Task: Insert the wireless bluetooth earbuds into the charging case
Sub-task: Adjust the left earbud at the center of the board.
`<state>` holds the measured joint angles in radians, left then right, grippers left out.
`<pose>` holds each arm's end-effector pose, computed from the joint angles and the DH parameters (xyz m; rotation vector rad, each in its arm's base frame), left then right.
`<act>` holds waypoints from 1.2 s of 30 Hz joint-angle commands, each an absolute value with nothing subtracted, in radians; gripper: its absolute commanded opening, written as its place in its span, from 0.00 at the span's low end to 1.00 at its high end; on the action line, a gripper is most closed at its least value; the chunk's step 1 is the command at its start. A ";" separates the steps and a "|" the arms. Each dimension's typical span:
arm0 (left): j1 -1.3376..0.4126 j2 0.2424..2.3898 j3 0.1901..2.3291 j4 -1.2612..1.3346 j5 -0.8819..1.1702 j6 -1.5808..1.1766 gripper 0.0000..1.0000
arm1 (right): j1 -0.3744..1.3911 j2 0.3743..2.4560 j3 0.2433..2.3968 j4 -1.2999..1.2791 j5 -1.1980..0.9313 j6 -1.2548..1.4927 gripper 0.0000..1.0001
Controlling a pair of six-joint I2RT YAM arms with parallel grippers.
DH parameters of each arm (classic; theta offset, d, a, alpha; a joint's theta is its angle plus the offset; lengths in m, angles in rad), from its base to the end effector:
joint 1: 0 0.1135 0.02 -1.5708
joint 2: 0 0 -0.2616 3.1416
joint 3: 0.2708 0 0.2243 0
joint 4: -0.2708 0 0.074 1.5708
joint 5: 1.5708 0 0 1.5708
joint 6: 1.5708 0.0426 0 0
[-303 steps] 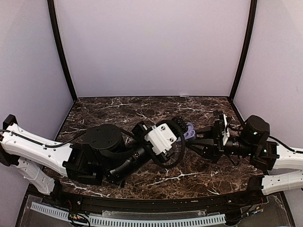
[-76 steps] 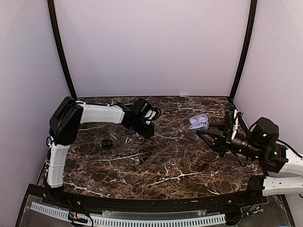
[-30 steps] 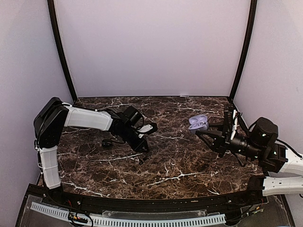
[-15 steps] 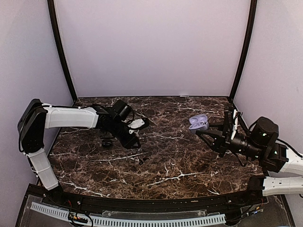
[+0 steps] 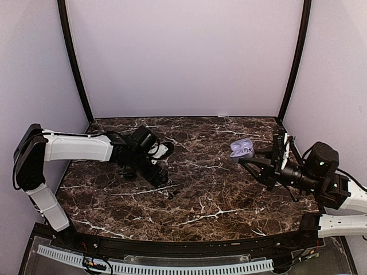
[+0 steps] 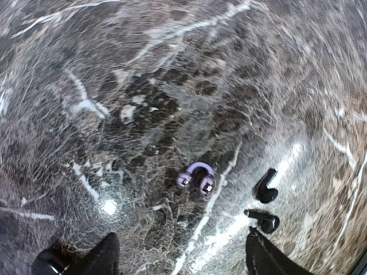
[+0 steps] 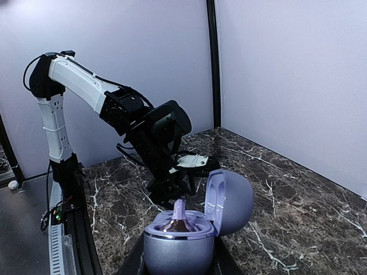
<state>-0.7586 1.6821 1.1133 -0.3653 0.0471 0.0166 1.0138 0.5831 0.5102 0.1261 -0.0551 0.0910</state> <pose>0.2401 -0.2304 0.2139 0.9788 2.3453 -0.3594 0.0709 0.1183 0.3078 -0.7490 1.4028 0.9170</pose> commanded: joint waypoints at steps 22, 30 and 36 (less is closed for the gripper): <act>-0.797 1.890 1.144 -0.335 -0.093 -0.185 0.99 | 1.008 0.592 0.530 0.173 -0.055 0.097 0.00; -0.727 1.914 1.144 -0.374 -0.173 -0.203 0.97 | 1.007 0.585 0.534 0.161 -0.048 0.092 0.00; -0.648 1.898 1.141 -0.402 -0.239 -0.198 0.97 | 1.007 0.586 0.532 0.166 -0.051 0.090 0.00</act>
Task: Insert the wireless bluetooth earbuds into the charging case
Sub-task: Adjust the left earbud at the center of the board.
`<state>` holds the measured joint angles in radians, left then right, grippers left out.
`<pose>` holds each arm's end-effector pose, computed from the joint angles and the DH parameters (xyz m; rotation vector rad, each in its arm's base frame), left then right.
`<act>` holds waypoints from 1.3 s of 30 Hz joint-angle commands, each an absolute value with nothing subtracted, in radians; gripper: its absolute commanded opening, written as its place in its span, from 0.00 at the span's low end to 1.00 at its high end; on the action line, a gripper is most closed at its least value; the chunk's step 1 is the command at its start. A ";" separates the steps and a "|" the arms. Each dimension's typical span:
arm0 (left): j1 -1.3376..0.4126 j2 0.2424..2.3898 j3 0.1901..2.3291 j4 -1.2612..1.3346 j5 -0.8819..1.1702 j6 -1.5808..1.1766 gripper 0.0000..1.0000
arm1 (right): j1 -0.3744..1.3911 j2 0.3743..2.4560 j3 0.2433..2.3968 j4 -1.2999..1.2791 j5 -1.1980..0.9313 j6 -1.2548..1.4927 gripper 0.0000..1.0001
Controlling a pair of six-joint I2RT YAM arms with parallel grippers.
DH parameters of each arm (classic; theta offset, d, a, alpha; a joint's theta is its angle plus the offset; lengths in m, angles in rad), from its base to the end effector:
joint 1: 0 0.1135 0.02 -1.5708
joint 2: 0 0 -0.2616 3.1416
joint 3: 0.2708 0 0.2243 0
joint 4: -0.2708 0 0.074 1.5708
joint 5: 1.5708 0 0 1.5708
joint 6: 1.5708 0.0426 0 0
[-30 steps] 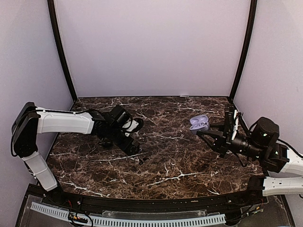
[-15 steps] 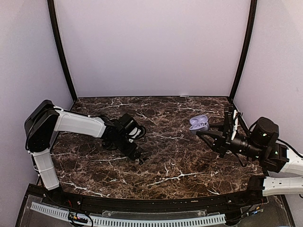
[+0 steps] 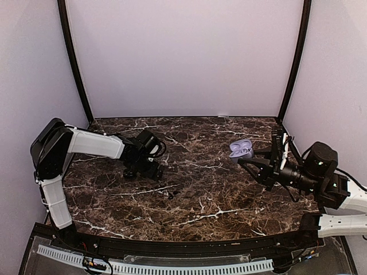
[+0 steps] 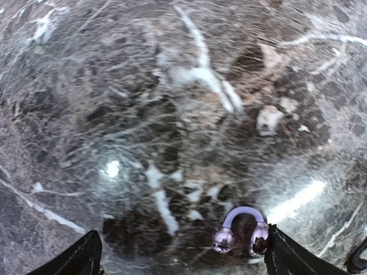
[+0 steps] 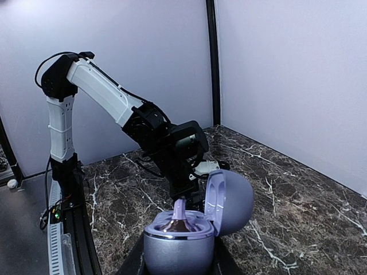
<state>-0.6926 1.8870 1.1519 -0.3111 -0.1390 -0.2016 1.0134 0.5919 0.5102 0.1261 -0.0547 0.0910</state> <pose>0.2809 -0.2254 0.1611 0.5863 2.5404 -0.1390 0.0719 0.1197 0.3068 -0.7523 1.4112 0.9138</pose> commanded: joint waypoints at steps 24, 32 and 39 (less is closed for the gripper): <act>-0.577 1.665 1.113 -0.400 -0.102 -0.236 0.73 | 1.008 0.562 0.525 0.150 -0.038 0.083 0.00; -0.646 1.757 1.207 -0.398 -0.039 -0.248 0.43 | 1.008 0.566 0.522 0.154 -0.038 0.086 0.00; -0.673 1.876 1.281 -0.392 -0.015 -0.289 0.40 | 1.008 0.566 0.517 0.158 -0.038 0.090 0.00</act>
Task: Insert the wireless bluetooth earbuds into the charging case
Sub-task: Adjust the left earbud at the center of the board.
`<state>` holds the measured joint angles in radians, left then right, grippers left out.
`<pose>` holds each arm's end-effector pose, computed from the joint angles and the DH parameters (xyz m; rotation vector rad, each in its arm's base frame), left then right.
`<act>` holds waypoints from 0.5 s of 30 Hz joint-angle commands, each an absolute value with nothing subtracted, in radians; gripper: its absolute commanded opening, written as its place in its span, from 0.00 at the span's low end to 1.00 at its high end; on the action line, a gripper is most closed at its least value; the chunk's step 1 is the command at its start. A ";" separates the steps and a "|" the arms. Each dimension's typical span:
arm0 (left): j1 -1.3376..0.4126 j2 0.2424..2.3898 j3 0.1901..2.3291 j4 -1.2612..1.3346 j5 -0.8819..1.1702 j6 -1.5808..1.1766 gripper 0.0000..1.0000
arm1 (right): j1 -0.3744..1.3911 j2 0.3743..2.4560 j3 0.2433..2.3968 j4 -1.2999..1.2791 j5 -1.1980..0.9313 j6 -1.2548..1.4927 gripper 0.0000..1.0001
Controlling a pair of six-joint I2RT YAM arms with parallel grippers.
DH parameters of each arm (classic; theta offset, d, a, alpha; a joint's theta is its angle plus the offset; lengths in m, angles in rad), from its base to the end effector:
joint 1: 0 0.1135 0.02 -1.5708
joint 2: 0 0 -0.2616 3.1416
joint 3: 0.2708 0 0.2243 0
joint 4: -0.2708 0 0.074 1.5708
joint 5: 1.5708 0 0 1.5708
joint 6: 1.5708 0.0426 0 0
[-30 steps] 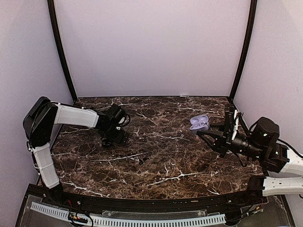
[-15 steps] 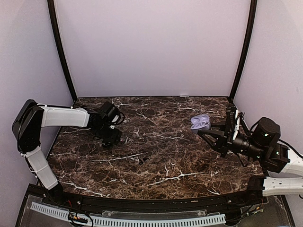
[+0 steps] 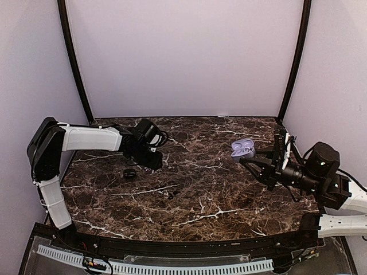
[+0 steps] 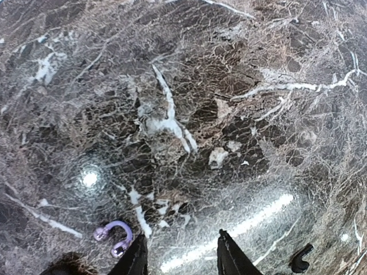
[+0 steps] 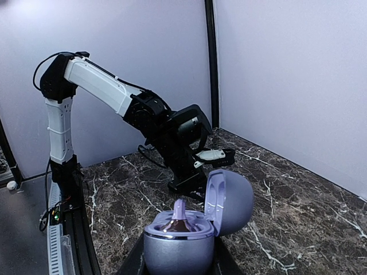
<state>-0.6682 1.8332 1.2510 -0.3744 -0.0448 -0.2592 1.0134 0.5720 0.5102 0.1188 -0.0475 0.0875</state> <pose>0.2905 -0.2268 0.2022 0.5012 2.5058 -0.3113 0.0701 0.1163 0.3083 -0.7432 1.3998 0.9094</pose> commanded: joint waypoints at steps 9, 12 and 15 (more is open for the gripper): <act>-0.655 1.958 1.296 -0.394 -0.010 -0.326 0.40 | 1.008 0.564 0.521 0.153 -0.040 0.090 0.00; -0.640 1.957 1.282 -0.411 -0.022 -0.329 0.40 | 1.007 0.559 0.523 0.148 -0.038 0.091 0.00; -0.631 1.943 1.265 -0.437 -0.033 -0.324 0.40 | 1.007 0.554 0.525 0.141 -0.033 0.088 0.00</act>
<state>-0.6498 1.9610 1.2785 -0.3733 -0.0181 -0.3157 1.0134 0.5709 0.5102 0.1169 -0.0475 0.0875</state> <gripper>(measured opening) 0.398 0.258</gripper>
